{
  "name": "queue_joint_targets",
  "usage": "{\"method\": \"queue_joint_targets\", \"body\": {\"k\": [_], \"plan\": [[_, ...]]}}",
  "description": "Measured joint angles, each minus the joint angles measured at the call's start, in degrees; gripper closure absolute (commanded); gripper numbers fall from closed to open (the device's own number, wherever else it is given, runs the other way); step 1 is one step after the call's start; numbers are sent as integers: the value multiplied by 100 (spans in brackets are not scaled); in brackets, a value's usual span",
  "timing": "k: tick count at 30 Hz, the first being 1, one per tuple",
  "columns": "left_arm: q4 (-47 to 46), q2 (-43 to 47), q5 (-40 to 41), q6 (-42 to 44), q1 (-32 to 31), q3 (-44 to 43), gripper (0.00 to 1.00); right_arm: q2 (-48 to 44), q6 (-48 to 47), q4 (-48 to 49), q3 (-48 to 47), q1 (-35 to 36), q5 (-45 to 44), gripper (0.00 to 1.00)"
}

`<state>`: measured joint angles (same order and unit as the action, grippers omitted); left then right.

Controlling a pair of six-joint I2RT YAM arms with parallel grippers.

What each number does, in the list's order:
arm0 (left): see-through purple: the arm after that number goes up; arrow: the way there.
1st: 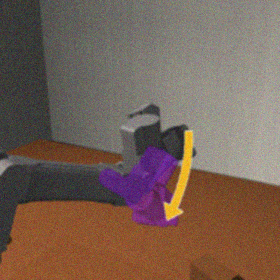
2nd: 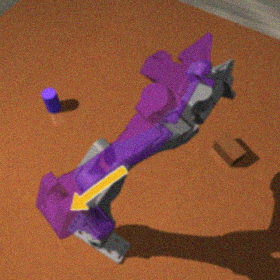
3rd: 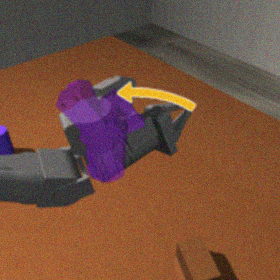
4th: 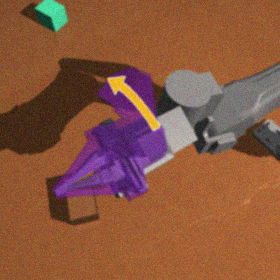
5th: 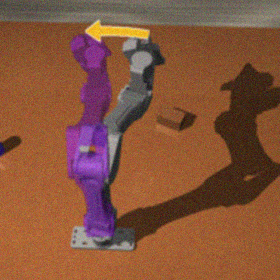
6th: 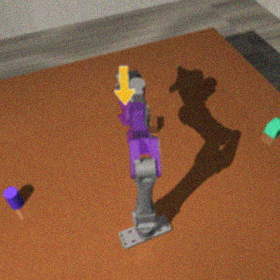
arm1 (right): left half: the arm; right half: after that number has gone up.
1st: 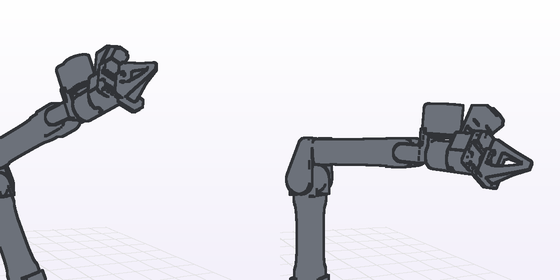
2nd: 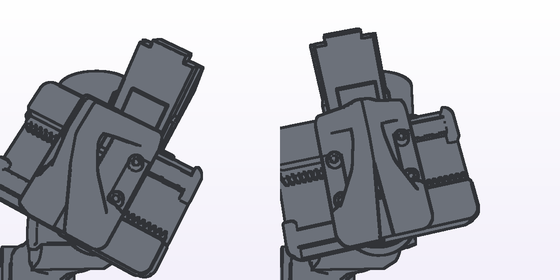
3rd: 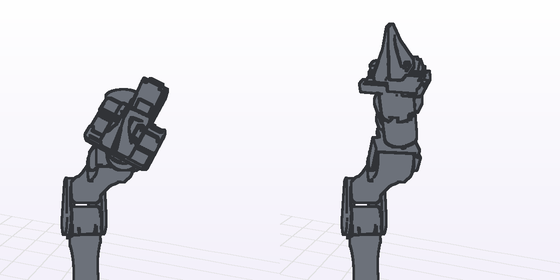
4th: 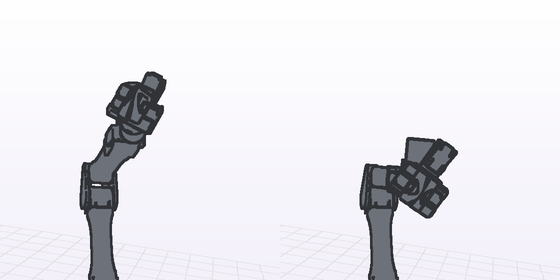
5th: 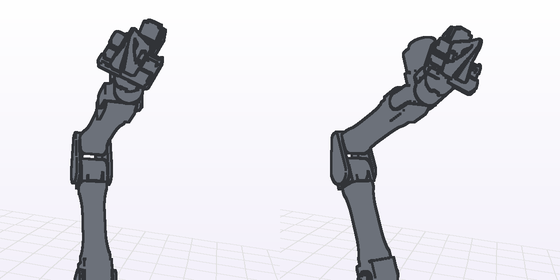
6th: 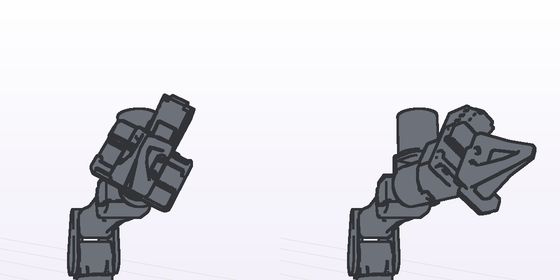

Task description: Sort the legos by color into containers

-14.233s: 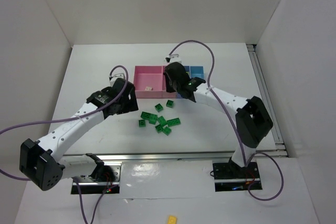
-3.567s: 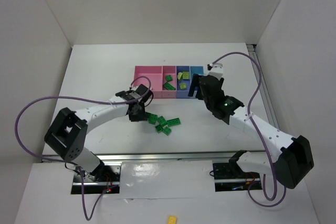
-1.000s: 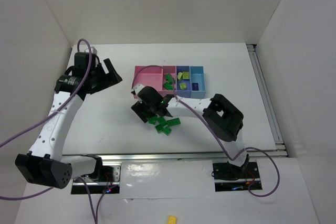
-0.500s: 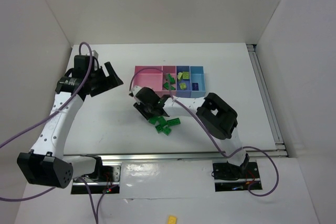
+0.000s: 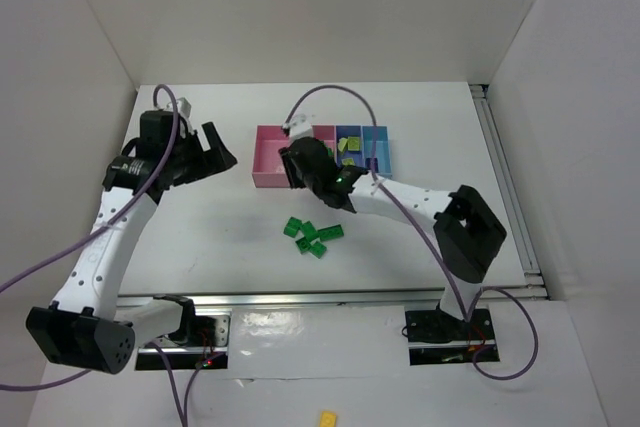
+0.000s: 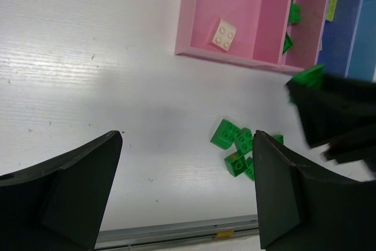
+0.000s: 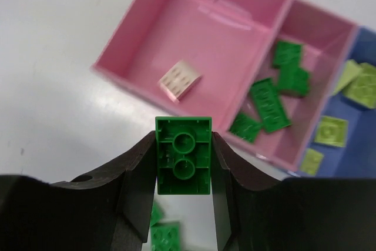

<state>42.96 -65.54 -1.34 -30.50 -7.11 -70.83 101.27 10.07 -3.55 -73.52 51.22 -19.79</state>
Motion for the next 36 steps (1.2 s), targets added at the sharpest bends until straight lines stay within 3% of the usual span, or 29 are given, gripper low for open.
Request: {"method": "queue_joint_targets", "body": {"k": [5, 7, 8, 10, 12, 15, 17, 18, 20, 24, 30, 36], "plan": [[-15, -125, 20, 57, -249, 199, 6, -74, 522, 149, -15, -732, -372, 69], [-17, -188, 26, 59, -317, 245, 6, 98, 640, 131, -107, -994, -409, 58], [-20, -212, 26, 57, -330, 269, 6, 247, 688, 85, -210, -1110, -396, 46], [-20, -245, 50, 57, -337, 284, 6, 647, 782, 13, -586, -1276, -369, 12], [-33, -258, 92, 57, -363, 306, 5, 1023, 748, -96, -994, -1344, -376, 8], [-46, -258, 136, 55, -428, 321, 5, 1165, 656, -190, -1165, -1307, -494, 10], [-55, -258, 153, 52, -461, 323, 5, 977, 636, -153, -992, -1244, -553, 17], [-57, -258, 160, 52, -485, 323, 5, 802, 638, -155, -824, -1209, -566, 27], [-59, -258, 173, 46, -527, 323, 5, 304, 660, -151, -356, -1119, -614, 32], [-59, -258, 254, 28, -588, 326, 5, -859, 866, -164, 647, -809, -667, 32], [-94, -260, 334, 4, -632, 463, 5, -1379, 1167, -164, 1799, -140, -101, 10], [-101, -262, 411, -17, -678, 487, 5, -507, 793, -273, 1744, 535, 387, 6]]}}
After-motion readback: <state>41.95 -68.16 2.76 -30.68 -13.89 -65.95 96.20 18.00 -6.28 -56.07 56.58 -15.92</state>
